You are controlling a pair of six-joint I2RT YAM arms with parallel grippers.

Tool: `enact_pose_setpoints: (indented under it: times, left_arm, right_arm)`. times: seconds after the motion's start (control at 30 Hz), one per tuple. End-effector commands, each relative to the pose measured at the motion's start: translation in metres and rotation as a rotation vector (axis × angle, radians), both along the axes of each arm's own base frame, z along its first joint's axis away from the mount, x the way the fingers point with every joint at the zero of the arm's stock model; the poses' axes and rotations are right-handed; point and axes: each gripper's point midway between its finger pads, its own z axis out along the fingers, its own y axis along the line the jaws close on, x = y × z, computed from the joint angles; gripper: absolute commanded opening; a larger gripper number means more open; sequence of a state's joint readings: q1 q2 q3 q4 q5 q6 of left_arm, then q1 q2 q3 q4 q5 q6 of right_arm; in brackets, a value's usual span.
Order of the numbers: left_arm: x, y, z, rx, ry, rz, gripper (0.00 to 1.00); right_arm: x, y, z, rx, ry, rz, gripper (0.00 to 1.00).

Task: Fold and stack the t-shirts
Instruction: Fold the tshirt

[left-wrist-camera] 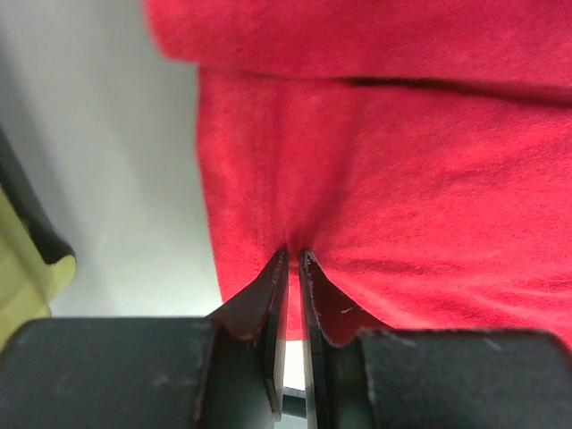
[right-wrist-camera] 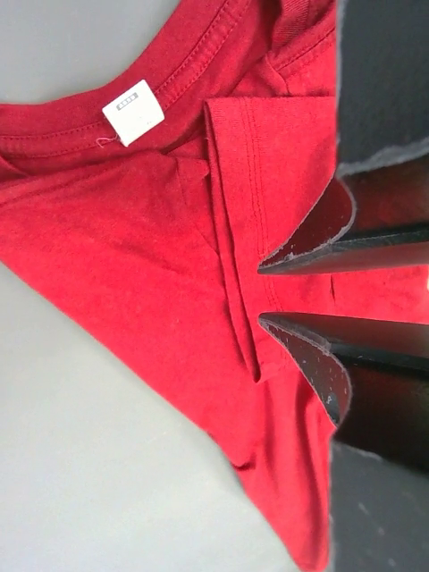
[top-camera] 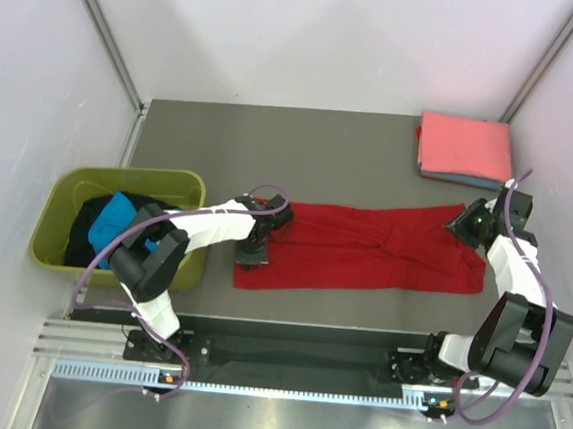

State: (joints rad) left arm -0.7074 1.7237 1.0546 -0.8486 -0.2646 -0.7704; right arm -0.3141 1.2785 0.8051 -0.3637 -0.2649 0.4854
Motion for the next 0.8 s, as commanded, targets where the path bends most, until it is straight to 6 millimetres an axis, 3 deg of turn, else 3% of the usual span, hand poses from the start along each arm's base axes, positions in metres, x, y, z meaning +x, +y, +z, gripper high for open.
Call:
enact_pose_setpoints:
  times: [0.0, 0.2, 0.43, 0.53, 0.63, 0.7, 0.77]
  left_arm:
    - [-0.016, 0.025, -0.001, 0.066, -0.006, 0.067, 0.15]
    - [-0.043, 0.044, -0.026, 0.096, 0.052, 0.119, 0.15]
    - [-0.055, 0.059, -0.023, 0.144, 0.056, 0.173, 0.14]
    - [-0.049, 0.057, -0.006, 0.146, 0.034, 0.174, 0.15]
    - [-0.030, 0.045, 0.028, 0.103, -0.025, 0.160, 0.16]
    - [-0.009, 0.027, 0.056, 0.032, -0.090, 0.134, 0.18]
    - [0.005, 0.009, 0.072, -0.035, -0.111, 0.048, 0.19]
  right_arm:
    - [0.007, 0.003, -0.001, -0.018, -0.024, 0.055, 0.25]
    - [0.024, -0.010, 0.010, -0.031, -0.057, -0.024, 0.36]
    - [0.060, -0.050, 0.019, -0.144, -0.077, -0.158, 0.45]
    - [0.075, -0.058, 0.013, -0.171, -0.056, -0.145, 0.47]
    - [0.088, -0.061, 0.003, -0.174, -0.031, -0.118, 0.45]
    - [0.095, -0.060, -0.003, -0.168, -0.022, -0.109, 0.41]
    - [0.102, -0.057, -0.007, -0.164, -0.019, -0.094, 0.39]
